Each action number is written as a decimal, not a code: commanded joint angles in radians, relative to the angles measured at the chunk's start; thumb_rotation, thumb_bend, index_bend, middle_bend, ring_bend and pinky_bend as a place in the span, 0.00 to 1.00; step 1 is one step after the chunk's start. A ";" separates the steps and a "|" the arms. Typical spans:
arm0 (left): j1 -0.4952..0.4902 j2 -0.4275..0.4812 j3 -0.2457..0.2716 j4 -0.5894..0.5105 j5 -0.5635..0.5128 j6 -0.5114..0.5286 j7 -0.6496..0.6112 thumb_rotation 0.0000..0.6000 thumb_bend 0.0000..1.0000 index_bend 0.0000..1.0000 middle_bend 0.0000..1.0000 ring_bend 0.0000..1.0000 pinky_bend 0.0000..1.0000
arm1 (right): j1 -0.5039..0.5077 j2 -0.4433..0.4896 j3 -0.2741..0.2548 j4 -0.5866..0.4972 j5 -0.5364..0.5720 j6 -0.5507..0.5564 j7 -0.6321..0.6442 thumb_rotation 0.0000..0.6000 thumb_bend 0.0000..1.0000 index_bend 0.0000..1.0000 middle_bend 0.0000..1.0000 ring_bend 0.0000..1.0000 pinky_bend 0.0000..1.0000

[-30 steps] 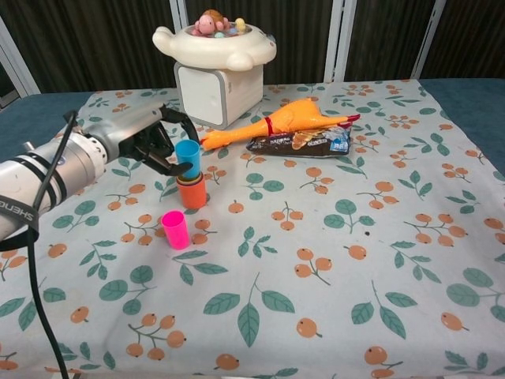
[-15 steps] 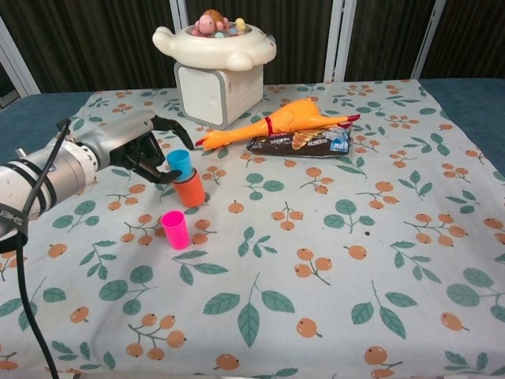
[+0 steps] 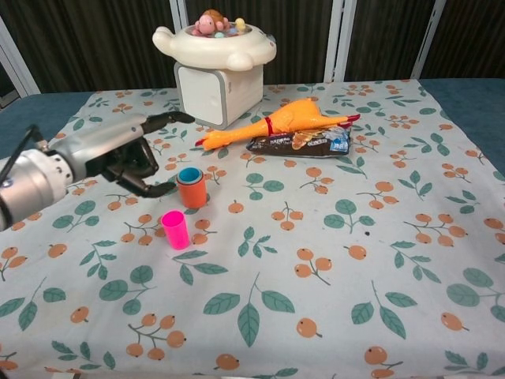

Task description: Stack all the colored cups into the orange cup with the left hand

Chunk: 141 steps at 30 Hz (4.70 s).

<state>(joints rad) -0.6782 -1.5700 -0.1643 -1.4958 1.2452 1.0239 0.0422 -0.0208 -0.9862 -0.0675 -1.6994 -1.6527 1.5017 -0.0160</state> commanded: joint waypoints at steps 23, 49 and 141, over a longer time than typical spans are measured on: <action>0.108 -0.103 0.129 0.144 0.138 0.020 -0.120 1.00 0.37 0.29 1.00 1.00 1.00 | -0.006 0.002 -0.012 0.006 -0.029 0.018 0.010 1.00 0.21 0.00 0.00 0.00 0.00; 0.106 -0.097 0.057 0.158 0.148 0.044 -0.218 1.00 0.39 0.50 1.00 1.00 1.00 | -0.006 0.001 -0.009 0.002 -0.020 0.015 0.002 1.00 0.21 0.00 0.00 0.00 0.00; 0.506 0.180 0.288 0.508 0.412 0.599 -0.348 1.00 0.37 0.00 0.00 0.00 0.03 | 0.002 -0.027 -0.006 -0.013 -0.003 -0.016 -0.075 1.00 0.21 0.00 0.00 0.00 0.00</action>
<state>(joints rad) -0.1901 -1.3735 0.1199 -1.0085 1.6502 1.6087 -0.2850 -0.0191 -1.0133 -0.0735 -1.7123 -1.6561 1.4855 -0.0910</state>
